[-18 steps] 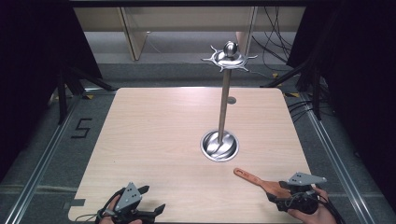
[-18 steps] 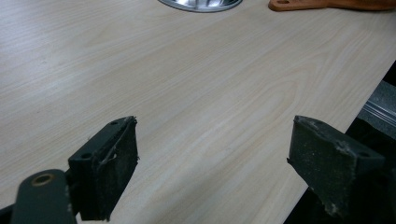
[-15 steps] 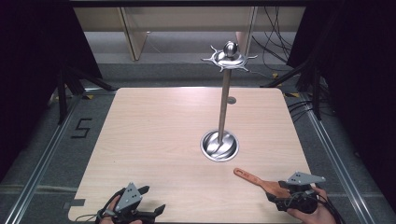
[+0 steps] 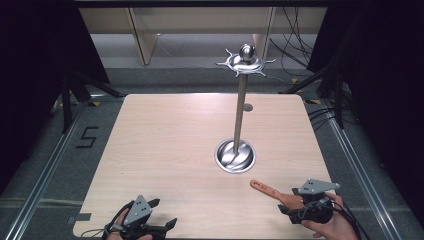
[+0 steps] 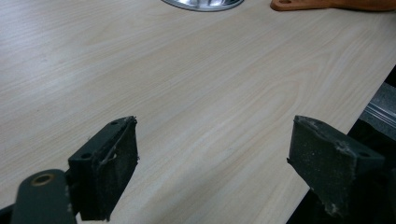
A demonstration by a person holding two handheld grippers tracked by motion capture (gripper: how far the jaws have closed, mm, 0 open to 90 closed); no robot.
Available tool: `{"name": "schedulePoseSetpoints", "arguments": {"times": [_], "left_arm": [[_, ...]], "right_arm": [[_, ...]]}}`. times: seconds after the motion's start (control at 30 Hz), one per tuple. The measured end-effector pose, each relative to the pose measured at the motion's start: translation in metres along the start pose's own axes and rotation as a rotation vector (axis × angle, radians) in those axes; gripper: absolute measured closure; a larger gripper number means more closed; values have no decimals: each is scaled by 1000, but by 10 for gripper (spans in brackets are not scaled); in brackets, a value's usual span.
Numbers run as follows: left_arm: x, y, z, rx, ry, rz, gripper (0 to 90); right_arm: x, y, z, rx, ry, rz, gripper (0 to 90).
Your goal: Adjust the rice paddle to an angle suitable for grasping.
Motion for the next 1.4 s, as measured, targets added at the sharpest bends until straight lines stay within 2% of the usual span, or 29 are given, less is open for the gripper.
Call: {"name": "schedulePoseSetpoints", "arguments": {"times": [0.03,0.07,0.1,0.13,0.23,0.27,0.33,0.4,0.43,0.47,0.53,0.6,0.67,0.77,0.8,0.83,0.93,0.97,1.0,1.1,1.13,1.2,1.27,1.37,1.4], "left_arm": [[-2,0,-1,-11,-6,4,151],[-1,0,-1,-8,4,4,150],[0,0,-1,-6,18,4,150],[-1,0,-1,-11,11,5,150],[0,0,0,-1,16,3,150],[-1,1,0,-2,-8,2,151],[0,0,-1,0,18,5,150],[0,0,0,-3,17,6,150],[1,0,0,0,23,3,150],[0,0,0,-3,-3,2,151],[-1,0,-1,-14,-3,10,150],[-1,-1,0,-3,5,4,150],[-1,-1,0,-3,5,3,150],[-1,-1,0,-3,3,2,150],[-1,0,0,-3,3,2,150],[-2,0,-1,-7,-1,5,150],[-2,0,-1,-7,-1,7,151],[-2,0,0,-6,2,6,151],[-1,0,-1,-5,1,4,150],[-1,-1,-1,-2,4,4,150],[-1,-1,0,-3,4,3,150],[-1,0,-1,-5,0,3,150],[-1,-1,-1,-6,-1,2,150],[-2,-1,0,0,0,8,151],[-1,-1,-1,-1,1,9,151]], "right_arm": [[1,1,-1,13,-8,-2,222],[2,2,-3,22,-26,-6,220],[3,4,-6,19,-40,-5,222],[4,7,-9,8,-46,-2,221],[4,12,-16,59,-75,-22,203],[3,16,-19,59,-80,-18,199],[0,25,-26,81,-85,-19,197],[-2,32,-32,119,-99,-28,198],[-3,35,-35,115,-112,-25,200],[-2,37,-38,129,-120,-24,199],[-2,42,-43,154,-140,-27,190],[0,43,-45,201,-138,-33,193],[0,47,-48,215,-168,-36,214],[-2,50,-50,237,-189,-42,259],[-3,51,-50,248,-191,-46,284],[-2,51,-50,269,-173,-49,327],[-4,54,-49,292,-199,-45,385],[-5,56,-48,298,-205,-57,413],[-4,55,-48,315,-193,-52,422],[-7,59,-47,333,-209,-47,454],[-6,59,-47,341,-196,-47,469],[-7,62,-47,346,-222,-68,499],[-6,63,-46,374,-199,-66,523],[-8,67,-46,397,-222,-77,547],[-8,67,-47,406,-214,-69,557]]}}
Point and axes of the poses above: each handheld gripper's, and its own axes: y roughly forward along the jaws, z roughly out of its underside, x roughly to its left, the point moved 6 cm from there along y, roughly forward along the jaws, and after that the axes turned 3 degrees about -y, right-handed, at the moved point
